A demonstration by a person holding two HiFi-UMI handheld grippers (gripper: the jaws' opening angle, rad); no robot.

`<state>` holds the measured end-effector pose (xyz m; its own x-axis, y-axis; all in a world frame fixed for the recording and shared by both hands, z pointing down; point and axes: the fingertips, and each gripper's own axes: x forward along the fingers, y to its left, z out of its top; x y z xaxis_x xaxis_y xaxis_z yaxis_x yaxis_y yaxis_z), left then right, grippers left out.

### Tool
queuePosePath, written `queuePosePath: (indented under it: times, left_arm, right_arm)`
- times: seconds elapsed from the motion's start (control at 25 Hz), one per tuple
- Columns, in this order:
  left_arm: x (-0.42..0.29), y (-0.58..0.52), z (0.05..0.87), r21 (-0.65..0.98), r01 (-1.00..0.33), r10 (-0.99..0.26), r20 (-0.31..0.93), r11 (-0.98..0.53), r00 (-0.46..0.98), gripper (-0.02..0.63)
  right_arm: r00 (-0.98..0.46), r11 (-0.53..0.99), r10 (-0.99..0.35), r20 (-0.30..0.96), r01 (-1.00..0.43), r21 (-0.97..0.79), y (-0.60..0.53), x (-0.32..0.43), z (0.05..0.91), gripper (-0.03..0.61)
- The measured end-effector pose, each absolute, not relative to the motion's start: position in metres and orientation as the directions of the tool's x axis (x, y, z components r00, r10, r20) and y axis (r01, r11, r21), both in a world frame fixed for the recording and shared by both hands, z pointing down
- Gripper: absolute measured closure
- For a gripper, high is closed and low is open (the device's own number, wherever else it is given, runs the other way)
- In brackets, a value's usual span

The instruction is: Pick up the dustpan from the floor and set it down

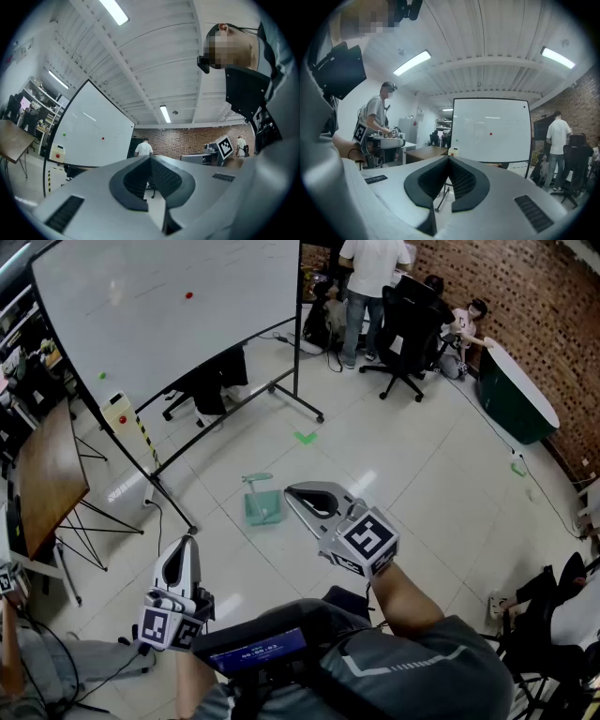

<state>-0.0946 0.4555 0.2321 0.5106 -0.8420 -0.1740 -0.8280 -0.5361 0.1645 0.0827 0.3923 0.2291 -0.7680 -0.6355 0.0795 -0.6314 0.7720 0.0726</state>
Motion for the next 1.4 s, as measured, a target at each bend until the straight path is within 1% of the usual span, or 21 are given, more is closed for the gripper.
queuePosePath:
  times: [0.32, 0.56, 0.8, 1.12, 1.28, 1.4]
  left_arm:
    - [-0.124, 0.453, 0.240, 0.178, -0.820, -0.838, -0.175, -0.544, 0.517, 0.588]
    - [-0.137, 0.406, 0.253, 0.181, -0.825, -0.844, -0.163, -0.535, 0.512, 0.589]
    - [-0.151, 0.324, 0.260, 0.166, -0.870, -0.884, -0.151, -0.465, 0.443, 0.588]
    - [-0.191, 0.157, 0.259, 0.167, -0.921, -0.934, -0.127, -0.353, 0.335, 0.589]
    - [-0.185, 0.115, 0.264, 0.154, -0.944, -0.955, -0.088, -0.293, 0.282, 0.588]
    - [-0.190, 0.084, 0.265, 0.167, -0.946, -0.960, -0.092, -0.277, 0.264, 0.588]
  right_arm:
    - [-0.764, 0.767, -0.642, 0.062, -0.640, 0.047, 0.385, 0.059, 0.227, 0.563]
    - [-0.776, 0.777, -0.629, 0.052, -0.628, 0.036, 0.336, 0.044, 0.238, 0.563]
    - [-0.831, 0.832, -0.555, 0.019, -0.555, 0.013, 0.242, 0.027, 0.245, 0.563]
    - [-0.912, 0.913, -0.408, 0.033, -0.409, 0.005, 0.065, -0.019, 0.253, 0.563]
    - [-0.937, 0.937, -0.348, 0.015, -0.349, -0.028, 0.017, -0.012, 0.252, 0.563]
    - [-0.944, 0.943, -0.329, 0.022, -0.329, -0.038, -0.014, -0.015, 0.256, 0.563]
